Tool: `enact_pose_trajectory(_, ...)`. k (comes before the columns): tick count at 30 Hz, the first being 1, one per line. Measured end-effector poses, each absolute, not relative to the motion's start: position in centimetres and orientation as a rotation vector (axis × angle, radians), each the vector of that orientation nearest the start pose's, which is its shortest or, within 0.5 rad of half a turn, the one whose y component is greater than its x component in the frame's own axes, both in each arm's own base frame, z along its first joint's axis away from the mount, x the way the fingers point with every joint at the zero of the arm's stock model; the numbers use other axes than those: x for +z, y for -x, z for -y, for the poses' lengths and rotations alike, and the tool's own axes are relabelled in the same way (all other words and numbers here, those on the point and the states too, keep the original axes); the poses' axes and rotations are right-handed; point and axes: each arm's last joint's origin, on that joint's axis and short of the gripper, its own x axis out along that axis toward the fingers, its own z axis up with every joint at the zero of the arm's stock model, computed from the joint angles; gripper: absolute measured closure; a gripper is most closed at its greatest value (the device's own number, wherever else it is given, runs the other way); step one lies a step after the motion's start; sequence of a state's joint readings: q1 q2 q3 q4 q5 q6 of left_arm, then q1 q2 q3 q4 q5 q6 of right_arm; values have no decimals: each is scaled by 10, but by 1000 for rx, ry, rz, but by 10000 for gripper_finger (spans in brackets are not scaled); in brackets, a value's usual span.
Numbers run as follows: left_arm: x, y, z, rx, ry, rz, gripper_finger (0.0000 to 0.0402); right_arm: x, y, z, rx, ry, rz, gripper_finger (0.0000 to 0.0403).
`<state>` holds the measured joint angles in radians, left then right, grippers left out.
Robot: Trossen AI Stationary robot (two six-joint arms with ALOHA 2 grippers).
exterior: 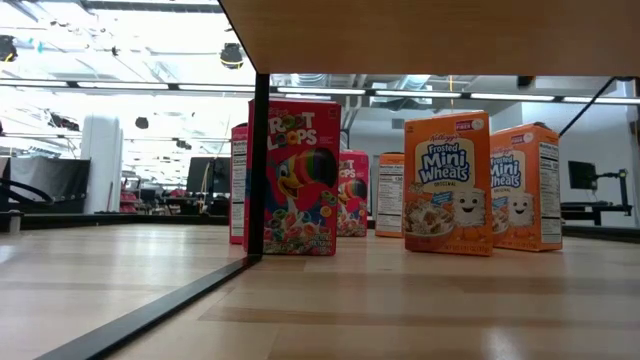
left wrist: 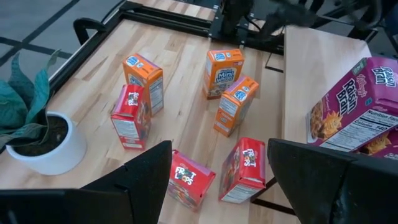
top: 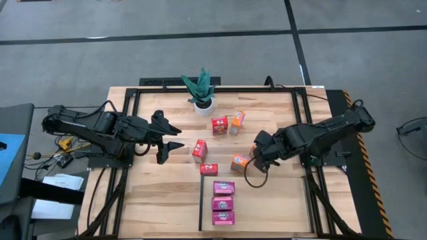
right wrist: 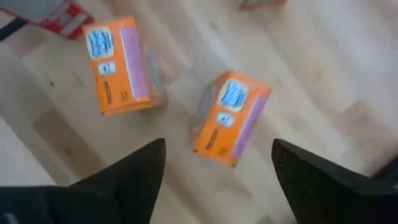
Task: Stack cereal on shelf
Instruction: Put the orange cereal box on the bottom mid shelf
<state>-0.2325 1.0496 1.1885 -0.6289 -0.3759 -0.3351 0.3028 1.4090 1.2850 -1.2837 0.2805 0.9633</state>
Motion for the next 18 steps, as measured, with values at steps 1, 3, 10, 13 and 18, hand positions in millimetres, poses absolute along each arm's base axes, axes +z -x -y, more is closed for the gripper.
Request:
enact_pose_trajectory(1, 381, -203, 37, 219, 181, -438, 146, 291, -234, -61, -614, -434, -1214, 79)
enact_pose_trajectory(3, 381, -203, 37, 220, 182, -437, 146, 278, -232, -55, -627, -464, -1229, 79)
enact_pose_trajectory(10, 381, -203, 37, 223, 190, -436, 146, 248, -232, -49, -612, -507, -1235, 85)
enact_pose_trajectory(13, 381, -203, 37, 226, 189, -436, 146, 244, -235, -49, -602, -483, -1248, 85)
enact_pose_trajectory(18, 381, -203, 37, 242, 185, -432, 146, 234, -243, -51, -607, -455, -1276, 97)
